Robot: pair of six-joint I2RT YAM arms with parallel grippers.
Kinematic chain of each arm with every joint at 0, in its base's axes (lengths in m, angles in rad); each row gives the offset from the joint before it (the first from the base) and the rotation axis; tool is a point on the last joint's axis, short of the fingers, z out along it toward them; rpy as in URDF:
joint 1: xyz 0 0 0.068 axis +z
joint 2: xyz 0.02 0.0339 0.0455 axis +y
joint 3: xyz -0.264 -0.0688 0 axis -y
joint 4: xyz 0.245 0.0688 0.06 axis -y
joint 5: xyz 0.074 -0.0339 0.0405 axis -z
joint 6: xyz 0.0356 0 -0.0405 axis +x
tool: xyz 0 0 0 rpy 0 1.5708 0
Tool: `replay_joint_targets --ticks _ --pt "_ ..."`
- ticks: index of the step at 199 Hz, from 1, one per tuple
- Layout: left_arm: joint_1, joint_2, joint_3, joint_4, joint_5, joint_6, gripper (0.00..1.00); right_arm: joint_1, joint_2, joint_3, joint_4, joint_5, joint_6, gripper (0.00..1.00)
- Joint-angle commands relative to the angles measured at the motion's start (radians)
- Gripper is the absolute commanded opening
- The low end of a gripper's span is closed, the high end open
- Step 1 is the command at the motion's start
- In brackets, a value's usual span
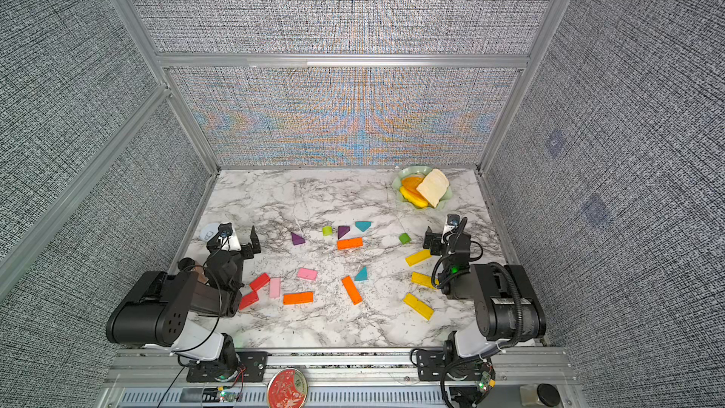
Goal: Assemble a carrot with building blocks
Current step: Move the building block to the center of the board.
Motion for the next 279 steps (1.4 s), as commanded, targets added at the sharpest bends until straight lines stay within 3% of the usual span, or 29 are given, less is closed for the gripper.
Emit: replay_joint_targets --ticks 1,87,116,135,152,177,186,195,201,212,242,279 --pt "0.001 -0.002 0.003 0.017 0.003 -0.005 0.99 0.001 0.0 0.005 0.018 0.002 0.004 0.99" --pt "-0.001 -0.052 0.002 -0.012 -0.012 -0.001 0.99 -0.002 -0.016 0.013 0.002 0.027 0.016 0.99" --pt "-0.034 -0.34 0.098 -0.364 -0.107 -0.026 0.99 0.021 -0.187 0.201 -0.435 0.123 0.011 0.99" --pt "-0.034 -0.495 0.258 -0.604 -0.05 -0.143 0.99 0.078 -0.249 0.408 -0.756 0.25 0.04 0.99" --pt "-0.035 -0.552 0.474 -0.858 0.008 -0.242 0.99 0.115 -0.266 0.617 -1.042 0.292 0.145 0.99" --pt "-0.033 -0.575 0.761 -1.166 0.023 -0.39 0.99 0.065 -0.283 0.694 -1.195 0.316 0.598 0.99" --pt "-0.032 -0.59 0.78 -1.152 0.026 -0.382 0.99 0.014 -0.283 0.669 -1.163 0.187 0.641 0.98" --pt "-0.033 -0.61 0.743 -1.066 -0.019 -0.399 0.99 -0.036 -0.275 0.653 -1.119 0.018 0.658 0.87" --pt "-0.032 -0.624 0.72 -1.032 -0.026 -0.405 0.99 -0.048 -0.269 0.65 -1.105 -0.044 0.657 0.81" --pt "-0.033 -0.637 0.724 -1.061 -0.023 -0.41 0.99 -0.037 -0.264 0.655 -1.096 -0.111 0.609 0.79" --pt "-0.033 -0.666 0.716 -1.21 -0.003 -0.465 0.99 0.083 -0.253 0.707 -1.154 -0.183 0.461 0.76" --pt "-0.033 -0.622 0.671 -1.225 0.095 -0.55 0.95 0.353 -0.193 0.788 -1.272 -0.113 0.292 0.65"
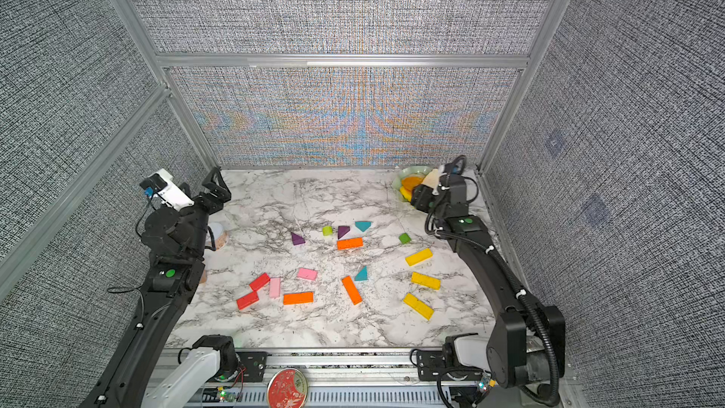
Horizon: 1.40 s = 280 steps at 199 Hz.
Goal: Assemble a carrot with building blocks
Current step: Move the building block to the center of the board.
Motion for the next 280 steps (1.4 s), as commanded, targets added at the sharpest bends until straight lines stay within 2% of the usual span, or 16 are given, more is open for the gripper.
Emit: replay_joint_targets --ticks 1,62,106,135,162,203,280 --pt "0.0 0.04 0.008 -0.051 0.087 -0.073 0.95 0.123 0.037 0.04 -0.106 0.005 -0.129 0.65" --pt "0.0 0.163 0.001 -0.05 0.245 -0.212 0.88 0.494 0.261 0.196 -0.2 0.144 -0.336 0.66" --pt "0.0 0.193 0.006 -0.067 0.239 -0.222 0.88 0.631 0.487 0.369 -0.261 0.128 -0.394 0.66" --pt "0.0 0.188 -0.001 -0.064 0.205 -0.218 0.88 0.704 0.607 0.472 -0.255 0.086 -0.447 0.74" --pt "0.0 0.193 -0.004 -0.065 0.197 -0.217 0.88 0.729 0.708 0.57 -0.257 0.075 -0.464 0.78" --pt "0.0 0.195 -0.001 -0.062 0.205 -0.221 0.88 0.727 0.84 0.692 -0.242 0.083 -0.46 0.78" --pt "0.001 0.212 -0.004 -0.062 0.207 -0.223 0.88 0.722 1.036 0.866 -0.222 0.145 -0.482 0.72"
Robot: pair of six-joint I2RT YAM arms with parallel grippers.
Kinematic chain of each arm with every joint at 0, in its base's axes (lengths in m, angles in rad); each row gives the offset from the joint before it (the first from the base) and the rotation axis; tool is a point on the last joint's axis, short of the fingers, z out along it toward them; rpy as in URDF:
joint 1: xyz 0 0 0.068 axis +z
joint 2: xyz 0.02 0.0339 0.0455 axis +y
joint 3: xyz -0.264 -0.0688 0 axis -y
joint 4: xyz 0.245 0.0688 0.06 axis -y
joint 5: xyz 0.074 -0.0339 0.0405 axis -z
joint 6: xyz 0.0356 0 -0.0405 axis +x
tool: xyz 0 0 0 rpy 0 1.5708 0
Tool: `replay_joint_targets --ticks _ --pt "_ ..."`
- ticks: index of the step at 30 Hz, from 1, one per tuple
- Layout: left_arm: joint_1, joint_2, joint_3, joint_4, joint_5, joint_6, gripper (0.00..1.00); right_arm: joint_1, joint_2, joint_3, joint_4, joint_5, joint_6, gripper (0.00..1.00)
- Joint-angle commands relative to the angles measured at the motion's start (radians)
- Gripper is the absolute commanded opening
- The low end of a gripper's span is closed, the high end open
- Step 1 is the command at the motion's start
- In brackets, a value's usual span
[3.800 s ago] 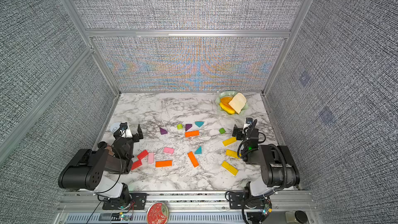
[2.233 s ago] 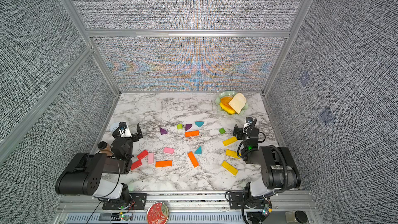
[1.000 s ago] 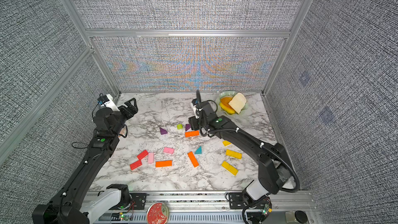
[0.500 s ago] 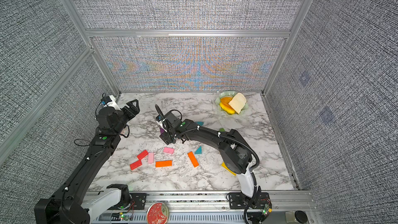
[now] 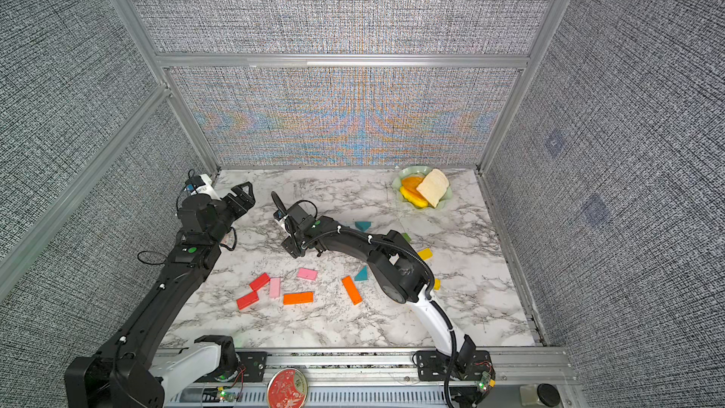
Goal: Assemble a carrot with building blocks
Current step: Move the building block to the center of the board.
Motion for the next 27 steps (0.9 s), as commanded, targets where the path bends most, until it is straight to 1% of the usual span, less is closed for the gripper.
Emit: replay_joint_targets --ticks 1,6,10,17,20,21,27 --pt "0.002 0.001 0.001 0.017 0.003 0.002 0.88 -0.001 0.034 0.037 -0.007 0.04 -0.017 0.72" --pt "0.002 0.0 0.001 0.019 0.006 0.001 0.88 -0.001 0.073 0.068 -0.01 0.059 -0.025 0.69" --pt "0.002 0.001 0.001 0.02 0.009 -0.001 0.88 -0.003 0.1 0.087 -0.012 0.065 -0.032 0.64" --pt "0.002 0.001 0.001 0.02 0.011 -0.003 0.88 -0.003 0.122 0.104 -0.007 0.075 -0.035 0.59" --pt "0.001 0.001 0.001 0.019 0.011 -0.003 0.88 -0.004 0.129 0.113 -0.002 0.081 -0.031 0.48" --pt "0.002 0.001 0.002 0.019 0.011 -0.003 0.88 -0.004 0.129 0.112 0.001 0.083 -0.029 0.47" --pt "0.001 -0.009 0.001 0.02 0.008 -0.003 0.88 -0.004 0.136 0.109 0.002 0.082 -0.026 0.44"
